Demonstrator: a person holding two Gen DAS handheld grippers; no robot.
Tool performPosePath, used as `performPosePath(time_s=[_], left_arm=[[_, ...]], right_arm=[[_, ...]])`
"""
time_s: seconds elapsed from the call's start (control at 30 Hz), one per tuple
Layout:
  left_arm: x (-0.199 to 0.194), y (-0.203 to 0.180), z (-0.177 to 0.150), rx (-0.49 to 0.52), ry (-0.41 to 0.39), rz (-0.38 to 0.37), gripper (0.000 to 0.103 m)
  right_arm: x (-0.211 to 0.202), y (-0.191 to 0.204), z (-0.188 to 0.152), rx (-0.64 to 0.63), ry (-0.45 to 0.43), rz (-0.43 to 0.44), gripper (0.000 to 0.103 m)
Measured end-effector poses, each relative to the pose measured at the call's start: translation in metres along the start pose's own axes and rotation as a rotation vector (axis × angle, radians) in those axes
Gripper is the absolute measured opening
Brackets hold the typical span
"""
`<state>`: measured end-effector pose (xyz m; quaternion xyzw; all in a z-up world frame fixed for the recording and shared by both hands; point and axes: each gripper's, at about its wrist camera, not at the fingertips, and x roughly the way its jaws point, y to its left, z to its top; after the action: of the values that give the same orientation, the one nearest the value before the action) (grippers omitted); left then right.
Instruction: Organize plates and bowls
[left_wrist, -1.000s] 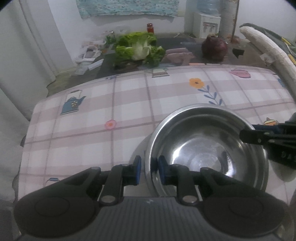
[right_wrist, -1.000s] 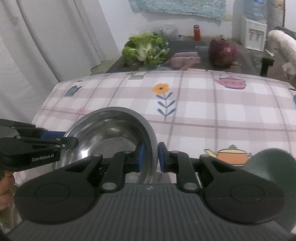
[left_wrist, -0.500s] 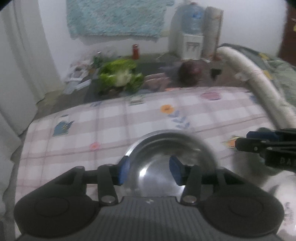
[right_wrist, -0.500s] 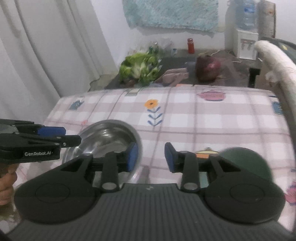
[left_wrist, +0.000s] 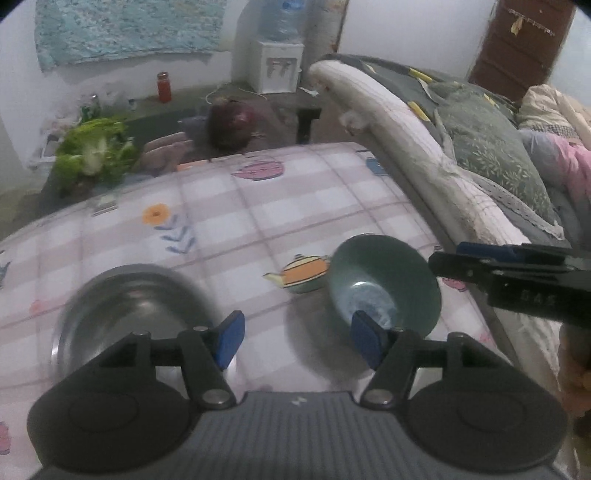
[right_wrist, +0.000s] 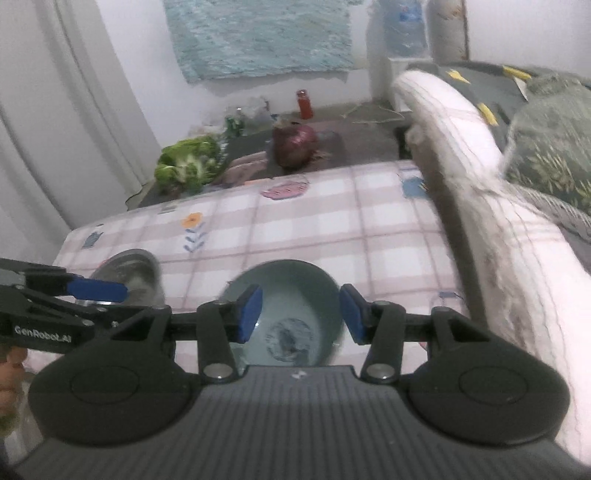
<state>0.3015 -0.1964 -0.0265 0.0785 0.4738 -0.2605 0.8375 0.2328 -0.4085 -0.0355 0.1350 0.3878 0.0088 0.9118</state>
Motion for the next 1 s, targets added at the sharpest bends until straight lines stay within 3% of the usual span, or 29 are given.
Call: performPosePath(time_s=[0.2, 0.53, 0.63, 0.7, 0.77, 1.0], left_arm=[[0.036, -0.027, 0.008, 0.031, 0.044, 0.038, 0.057], [0.065, -0.033, 0.011, 0.000, 0.085, 0.059, 0.045], [0.071, -0.035, 0.011, 0.001, 0.101, 0.077, 0.033], [0.075, -0.035, 0.010, 0.001, 0.121, 0.075, 0.020], [0.077, -0.035, 0.009, -0.007, 0.129, 0.069, 0.016], [0.071, -0.029, 0.005, -0.044, 0.122, 0.109, 0.013]], right_arm=[[0.020, -0.023, -0.007, 0.059, 0.038, 0.003, 0.035], [0.051, -0.037, -0.015, 0.104, 0.106, 0.058, 0.020], [0.058, -0.039, -0.016, 0.117, 0.125, 0.078, 0.016], [0.061, -0.037, -0.017, 0.116, 0.128, 0.083, 0.015], [0.061, -0.034, -0.017, 0.104, 0.123, 0.076, 0.015], [0.062, -0.031, -0.016, 0.102, 0.121, 0.101, 0.015]])
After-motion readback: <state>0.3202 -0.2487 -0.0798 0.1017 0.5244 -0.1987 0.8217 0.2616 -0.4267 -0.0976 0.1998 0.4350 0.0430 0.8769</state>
